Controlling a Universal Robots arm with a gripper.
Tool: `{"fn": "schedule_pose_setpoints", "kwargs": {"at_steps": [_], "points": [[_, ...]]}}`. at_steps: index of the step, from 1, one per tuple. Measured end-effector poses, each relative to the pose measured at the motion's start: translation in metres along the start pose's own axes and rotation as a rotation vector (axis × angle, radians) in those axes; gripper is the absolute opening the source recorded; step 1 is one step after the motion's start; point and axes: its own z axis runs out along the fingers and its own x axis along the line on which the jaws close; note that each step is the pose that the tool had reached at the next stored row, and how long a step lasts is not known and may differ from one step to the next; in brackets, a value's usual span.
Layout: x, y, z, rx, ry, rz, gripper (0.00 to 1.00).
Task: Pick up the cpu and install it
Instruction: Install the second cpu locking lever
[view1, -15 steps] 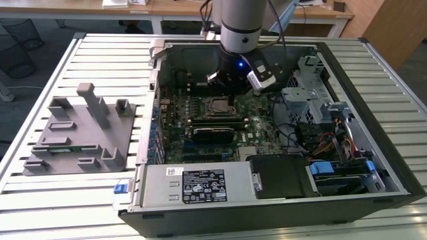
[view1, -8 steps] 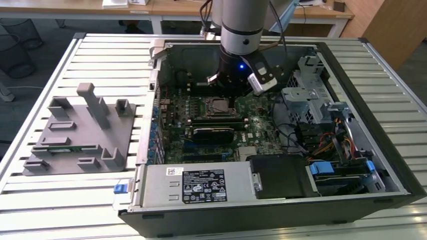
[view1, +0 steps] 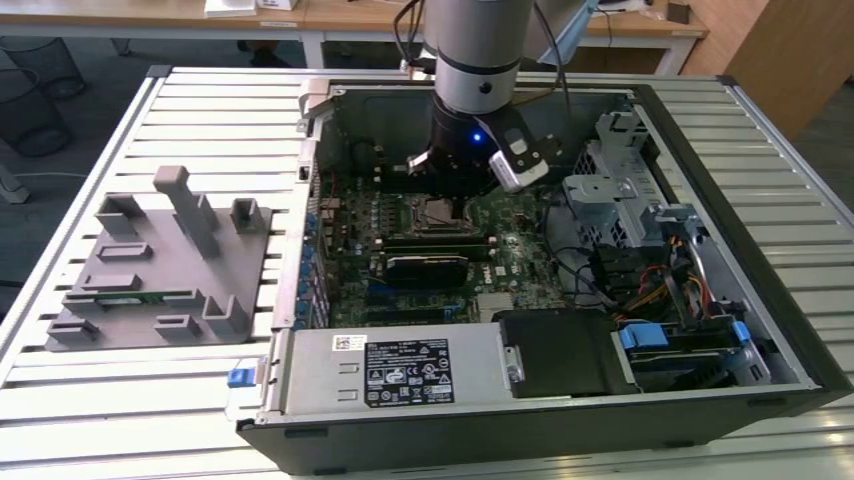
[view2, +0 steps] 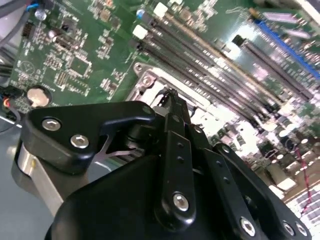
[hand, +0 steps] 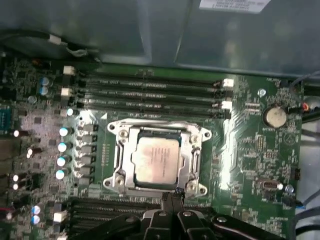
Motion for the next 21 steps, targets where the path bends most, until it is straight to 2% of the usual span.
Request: {"fn": "schedule_pose_setpoints", "kwargs": {"at_steps": [4, 6, 8, 11, 15, 16, 19, 20, 21], "points": [[0.0042, -0.0079, -0.0003, -0.0012, 0.0, 0.0, 0.11], [0.016, -0.0083, -0.0004, -0.002, -0.0002, 0.0, 0.11], [0.0216, -0.008, 0.0, -0.0021, -0.0001, 0.0, 0.11], [0.0237, -0.0079, 0.0042, -0.0028, -0.0001, 0.0, 0.11], [0.024, -0.0081, 0.0109, -0.0081, -0.0005, 0.0, 0.11], [0.0242, -0.0084, 0.0115, -0.0131, -0.0006, 0.0, 0.11], [0.0248, -0.0117, 0.0119, -0.0423, -0.0026, 0.001, 0.11], [0.0254, -0.0133, 0.012, -0.0488, -0.003, 0.001, 0.11], [0.0261, -0.0149, 0.012, -0.0508, -0.0031, 0.001, 0.11]]}}
